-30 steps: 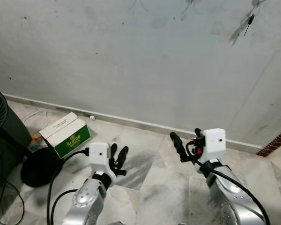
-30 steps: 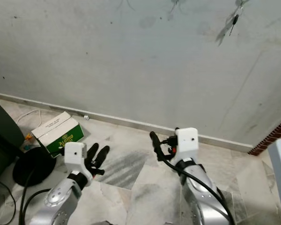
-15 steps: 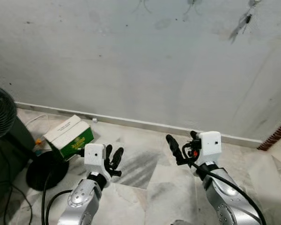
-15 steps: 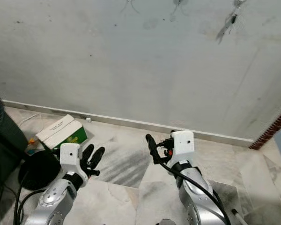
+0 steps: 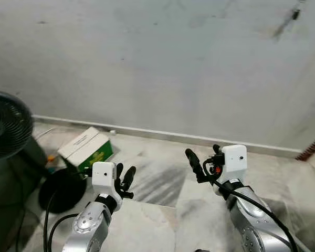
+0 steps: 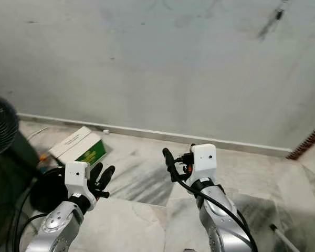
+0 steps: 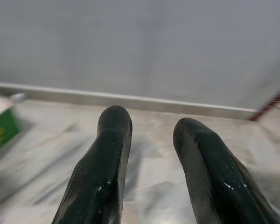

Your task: Hang keys on a hook

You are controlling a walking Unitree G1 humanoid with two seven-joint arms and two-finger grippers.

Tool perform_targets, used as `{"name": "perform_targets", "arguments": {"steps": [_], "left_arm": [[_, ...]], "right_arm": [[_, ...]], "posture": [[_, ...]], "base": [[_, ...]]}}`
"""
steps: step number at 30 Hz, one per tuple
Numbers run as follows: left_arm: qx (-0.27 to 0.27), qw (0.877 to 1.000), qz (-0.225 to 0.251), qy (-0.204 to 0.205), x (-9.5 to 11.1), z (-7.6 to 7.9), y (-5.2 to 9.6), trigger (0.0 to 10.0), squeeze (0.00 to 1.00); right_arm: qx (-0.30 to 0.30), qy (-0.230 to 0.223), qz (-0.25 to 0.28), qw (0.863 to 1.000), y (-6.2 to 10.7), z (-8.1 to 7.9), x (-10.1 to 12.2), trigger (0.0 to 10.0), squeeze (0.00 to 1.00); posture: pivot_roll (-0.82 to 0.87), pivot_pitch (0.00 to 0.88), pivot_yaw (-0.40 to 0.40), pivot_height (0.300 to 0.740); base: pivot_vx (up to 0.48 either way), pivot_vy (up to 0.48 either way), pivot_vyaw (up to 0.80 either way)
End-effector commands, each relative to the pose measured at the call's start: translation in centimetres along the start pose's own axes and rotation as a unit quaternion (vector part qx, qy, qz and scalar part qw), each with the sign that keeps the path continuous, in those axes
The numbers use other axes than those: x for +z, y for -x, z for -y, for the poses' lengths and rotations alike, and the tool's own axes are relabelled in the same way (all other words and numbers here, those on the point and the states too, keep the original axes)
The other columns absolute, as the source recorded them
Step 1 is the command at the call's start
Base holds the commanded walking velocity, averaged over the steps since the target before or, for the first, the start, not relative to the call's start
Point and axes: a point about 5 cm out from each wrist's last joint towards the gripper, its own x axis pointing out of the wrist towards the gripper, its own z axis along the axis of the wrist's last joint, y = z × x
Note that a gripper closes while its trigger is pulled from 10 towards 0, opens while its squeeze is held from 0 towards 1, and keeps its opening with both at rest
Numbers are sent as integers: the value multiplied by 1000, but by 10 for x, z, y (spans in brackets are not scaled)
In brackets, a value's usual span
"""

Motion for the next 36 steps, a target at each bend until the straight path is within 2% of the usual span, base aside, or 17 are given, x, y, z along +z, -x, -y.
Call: {"name": "perform_targets", "arguments": {"steps": [1,13,36], "left_arm": [[-11,1000,1,-4,2,5,-1,10000,0],[-25,1000,5,14,8,5,-3,10000,0],[-16,1000,4,0,14,0,-11,10000,0]], "right_arm": [[-9,2,3,1000,2,3,3,10000,0],[-11,2,11,1000,-1,3,8,10000,0],[-31,-17,22,999,-8,-2,8,10000,0]], "posture": [[-137,112,71,740],[-138,108,73,740],[-117,95,90,740]], "base": [[0,0,-788],[0,0,-788],[0,0,-788]]}}
